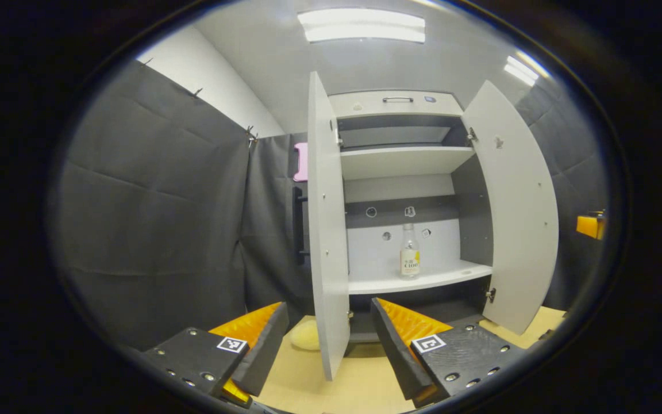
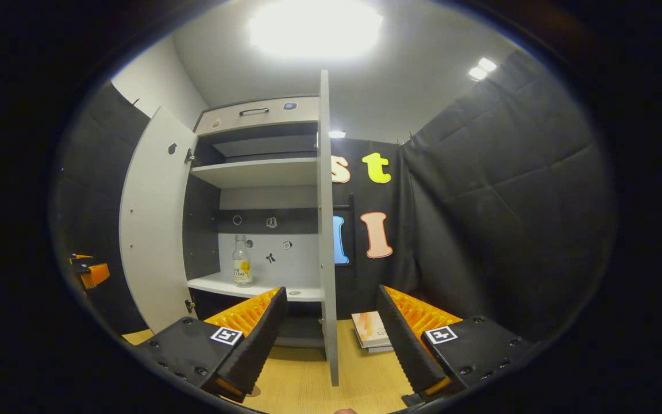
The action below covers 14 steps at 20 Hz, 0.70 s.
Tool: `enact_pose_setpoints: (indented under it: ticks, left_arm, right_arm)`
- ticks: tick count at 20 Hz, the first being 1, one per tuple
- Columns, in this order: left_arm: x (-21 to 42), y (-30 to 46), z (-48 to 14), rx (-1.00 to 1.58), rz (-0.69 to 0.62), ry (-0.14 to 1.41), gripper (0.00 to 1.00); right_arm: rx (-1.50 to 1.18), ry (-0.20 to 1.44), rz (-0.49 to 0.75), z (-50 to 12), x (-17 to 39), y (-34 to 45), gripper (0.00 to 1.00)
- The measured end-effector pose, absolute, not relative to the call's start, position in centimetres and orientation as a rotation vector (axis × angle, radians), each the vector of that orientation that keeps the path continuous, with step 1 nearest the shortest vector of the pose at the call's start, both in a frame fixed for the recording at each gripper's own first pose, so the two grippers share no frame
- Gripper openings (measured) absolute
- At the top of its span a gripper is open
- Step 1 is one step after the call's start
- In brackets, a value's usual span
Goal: Grasp the bottle in the cabinet with the left hand and place it on the coaster, then close the right door with the right hand and the left door with the left hand.
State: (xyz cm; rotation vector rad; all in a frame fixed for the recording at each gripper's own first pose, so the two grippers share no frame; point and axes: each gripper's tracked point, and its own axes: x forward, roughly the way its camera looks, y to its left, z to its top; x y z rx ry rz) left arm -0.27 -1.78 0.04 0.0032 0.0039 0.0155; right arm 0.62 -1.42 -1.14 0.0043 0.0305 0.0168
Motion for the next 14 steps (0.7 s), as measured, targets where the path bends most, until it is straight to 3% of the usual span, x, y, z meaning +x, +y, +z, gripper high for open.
enact_pose_setpoints:
  ticks: [2, 10, 11, 14]
  left_arm:
    - [-0.2, -2.4, 0.1, 0.01, 0.019, 0.006, 0.88]
    - [0.4, -6.7, 1.1, 0.03, 0.031, -0.004, 0.88]
    - [0.6, -7.3, 1.4, 0.033, 0.032, -0.01, 0.88]
    - [1.6, -9.1, 3.1, 0.044, 0.029, -0.042, 0.89]
  right_arm:
    - [0.002, 0.038, 0.023, -1.5, 0.9, -2.0, 0.99]
    - [0.023, 0.088, 0.065, -4.0, 2.1, -4.7, 0.99]
    - [0.035, 0.102, 0.075, -4.5, 2.2, -5.0, 0.96]
    - [0.061, 0.141, 0.088, -6.2, 2.7, -6.0, 0.99]
